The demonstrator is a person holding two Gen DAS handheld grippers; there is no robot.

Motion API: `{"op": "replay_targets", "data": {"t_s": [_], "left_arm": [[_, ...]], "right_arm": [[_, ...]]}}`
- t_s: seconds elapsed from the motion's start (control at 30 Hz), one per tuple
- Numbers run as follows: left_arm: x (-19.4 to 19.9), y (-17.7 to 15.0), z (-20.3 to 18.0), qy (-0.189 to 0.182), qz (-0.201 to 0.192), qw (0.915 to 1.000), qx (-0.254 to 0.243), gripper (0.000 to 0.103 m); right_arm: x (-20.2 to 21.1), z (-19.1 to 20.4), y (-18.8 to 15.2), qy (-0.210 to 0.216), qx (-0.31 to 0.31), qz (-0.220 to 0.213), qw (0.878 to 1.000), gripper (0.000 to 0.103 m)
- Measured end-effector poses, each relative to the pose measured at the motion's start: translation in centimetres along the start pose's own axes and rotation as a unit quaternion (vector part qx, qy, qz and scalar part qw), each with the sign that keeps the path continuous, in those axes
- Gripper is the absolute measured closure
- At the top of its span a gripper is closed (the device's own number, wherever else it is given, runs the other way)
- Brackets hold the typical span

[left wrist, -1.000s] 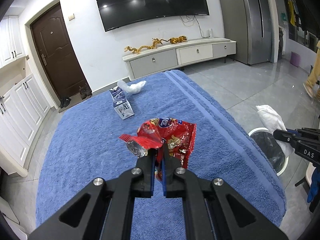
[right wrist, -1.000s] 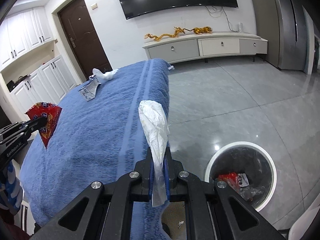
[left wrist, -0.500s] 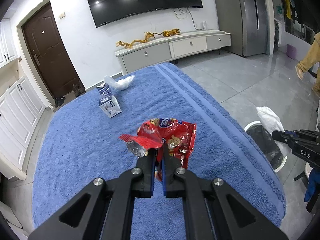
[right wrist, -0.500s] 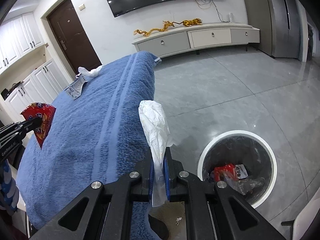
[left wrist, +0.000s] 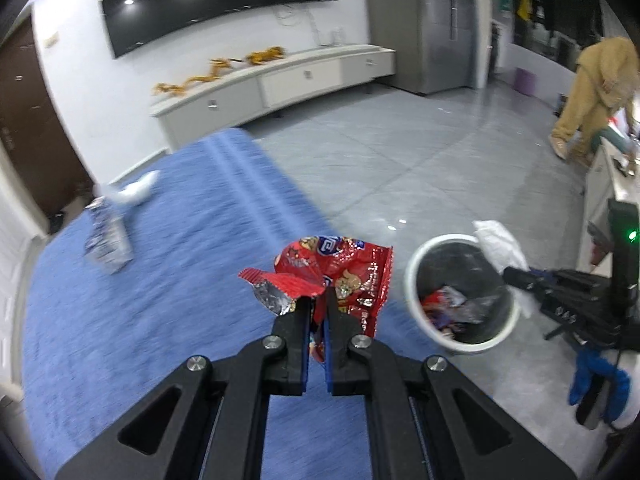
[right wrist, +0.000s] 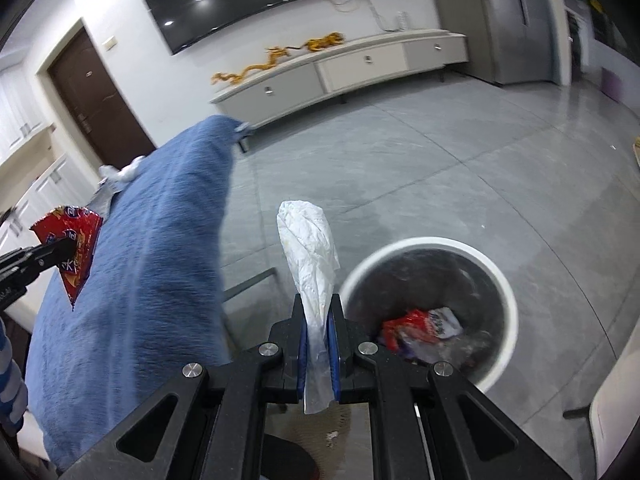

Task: Collect trash
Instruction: 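Carry red snack bag and white tissue over the bin and open both tools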

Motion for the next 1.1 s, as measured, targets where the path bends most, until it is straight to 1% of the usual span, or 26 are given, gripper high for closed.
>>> {"op": "replay_targets", "data": {"t_s": [0.13,0.27,0.43,0.6,0.63,0.67,0.7,0.73,0.77,0.83,0.97,1.03,1.1], "left_arm": [[-2.4,1.4,-4.3,-0.055,0.018,0.9982,-0.015,0.097],[-5.8,2.7,-8.7,-0.108,0.05,0.9929,-0.012,0.095],[-10.1,3.6,-13.3,-0.149,0.085,0.9852,-0.007,0.095],[-13.9,3.4,-16.2,-0.182,0.127,0.9749,0.016,0.096],[-14.5,3.2,-16.6,-0.188,0.137,0.9723,0.02,0.094],[-14.9,3.0,-16.9,-0.192,0.143,0.9706,0.023,0.093],[-15.2,2.8,-17.0,-0.196,0.148,0.969,0.026,0.092],[-15.5,2.6,-17.0,-0.197,0.153,0.9679,0.029,0.084],[-15.7,2.4,-17.0,-0.198,0.156,0.9671,0.034,0.069],[-15.9,2.5,-16.7,-0.199,0.153,0.9668,0.047,0.054],[-15.9,2.7,-16.5,-0.202,0.146,0.967,0.053,0.054],[-15.1,2.9,-16.2,-0.202,0.129,0.9693,0.057,0.054],[-14.4,3.3,-15.9,-0.206,0.117,0.9695,0.064,0.054]], "right_arm": [[-0.9,-3.7,-0.6,-0.032,-0.021,0.015,0.999,0.094],[-2.4,-7.1,-1.0,-0.055,-0.044,0.034,0.997,0.094],[-4.4,-10.6,-1.1,-0.083,-0.055,0.056,0.993,0.094],[-5.6,-12.4,-1.6,-0.104,-0.057,0.07,0.99,0.094],[-5.7,-12.6,-1.7,-0.106,-0.057,0.072,0.99,0.092],[-5.8,-12.9,-1.7,-0.109,-0.058,0.074,0.99,0.083],[-5.9,-13.0,-1.7,-0.112,-0.057,0.075,0.989,0.071],[-5.8,-13.0,-1.8,-0.114,-0.057,0.074,0.989,0.065],[-5.8,-13.0,-1.8,-0.114,-0.056,0.073,0.989,0.061],[-5.6,-13.0,-2.0,-0.117,-0.056,0.074,0.989,0.061],[-5.2,-13.0,-2.3,-0.121,-0.062,0.072,0.988,0.06],[-4.9,-12.8,-2.3,-0.123,-0.062,0.07,0.988,0.059],[-4.3,-12.7,-2.2,-0.125,-0.061,0.067,0.988,0.058]]}}
Point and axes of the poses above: each gripper's, at about its wrist camera, not at the fingertips, and x roughly against the way its jaws point, z to its left, y to its top, the point moved 8 cm from there along -x, roughly the way its jaws point, and after that the axes turned 5 degrees about -z, right-handed, at the moved point
